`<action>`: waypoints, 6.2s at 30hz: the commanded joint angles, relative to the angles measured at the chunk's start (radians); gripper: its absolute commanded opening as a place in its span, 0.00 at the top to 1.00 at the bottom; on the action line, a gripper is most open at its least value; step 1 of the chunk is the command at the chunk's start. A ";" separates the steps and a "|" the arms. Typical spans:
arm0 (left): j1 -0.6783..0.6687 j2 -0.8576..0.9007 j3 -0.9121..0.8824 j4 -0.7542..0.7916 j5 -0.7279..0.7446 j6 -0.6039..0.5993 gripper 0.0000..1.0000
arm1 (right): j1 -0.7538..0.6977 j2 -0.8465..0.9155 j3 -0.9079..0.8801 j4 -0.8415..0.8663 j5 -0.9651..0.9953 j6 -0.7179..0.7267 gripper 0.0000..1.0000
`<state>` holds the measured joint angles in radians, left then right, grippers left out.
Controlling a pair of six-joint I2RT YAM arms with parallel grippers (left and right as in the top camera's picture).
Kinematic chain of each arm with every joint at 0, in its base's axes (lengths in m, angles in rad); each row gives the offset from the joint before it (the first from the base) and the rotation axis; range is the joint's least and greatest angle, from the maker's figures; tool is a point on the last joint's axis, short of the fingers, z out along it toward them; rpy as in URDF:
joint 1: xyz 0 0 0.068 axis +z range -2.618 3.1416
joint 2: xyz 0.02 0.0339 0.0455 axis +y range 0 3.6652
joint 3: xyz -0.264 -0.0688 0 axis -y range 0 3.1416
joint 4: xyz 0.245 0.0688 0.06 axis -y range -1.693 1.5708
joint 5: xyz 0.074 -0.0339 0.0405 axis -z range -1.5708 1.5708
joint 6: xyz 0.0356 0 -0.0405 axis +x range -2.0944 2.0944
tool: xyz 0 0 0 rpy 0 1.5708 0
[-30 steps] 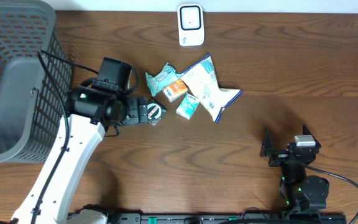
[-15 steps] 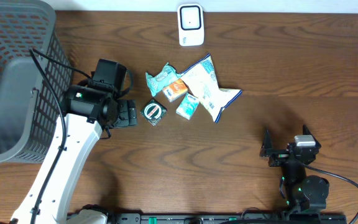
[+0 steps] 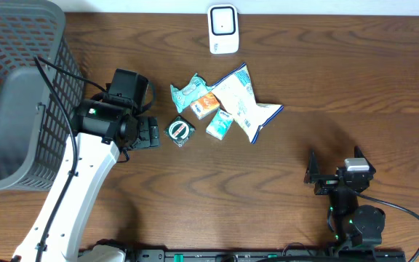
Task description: Scan the item barcode
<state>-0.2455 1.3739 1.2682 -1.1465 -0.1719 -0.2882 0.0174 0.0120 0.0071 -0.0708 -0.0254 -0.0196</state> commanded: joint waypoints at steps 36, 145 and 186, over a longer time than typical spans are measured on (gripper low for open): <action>0.004 0.005 -0.002 -0.004 -0.024 -0.002 0.02 | 0.003 0.026 0.091 0.518 -0.250 0.659 0.01; 0.004 0.005 -0.002 -0.004 -0.024 -0.002 0.02 | 0.305 1.997 1.522 -0.791 0.188 0.418 0.98; 0.004 0.005 -0.002 -0.004 -0.024 -0.002 0.02 | 0.349 2.188 1.593 -0.627 0.042 0.385 0.99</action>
<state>-0.2447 1.3746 1.2678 -1.1477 -0.1833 -0.2886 0.3595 2.1658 1.6024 -0.6804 0.0219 0.3744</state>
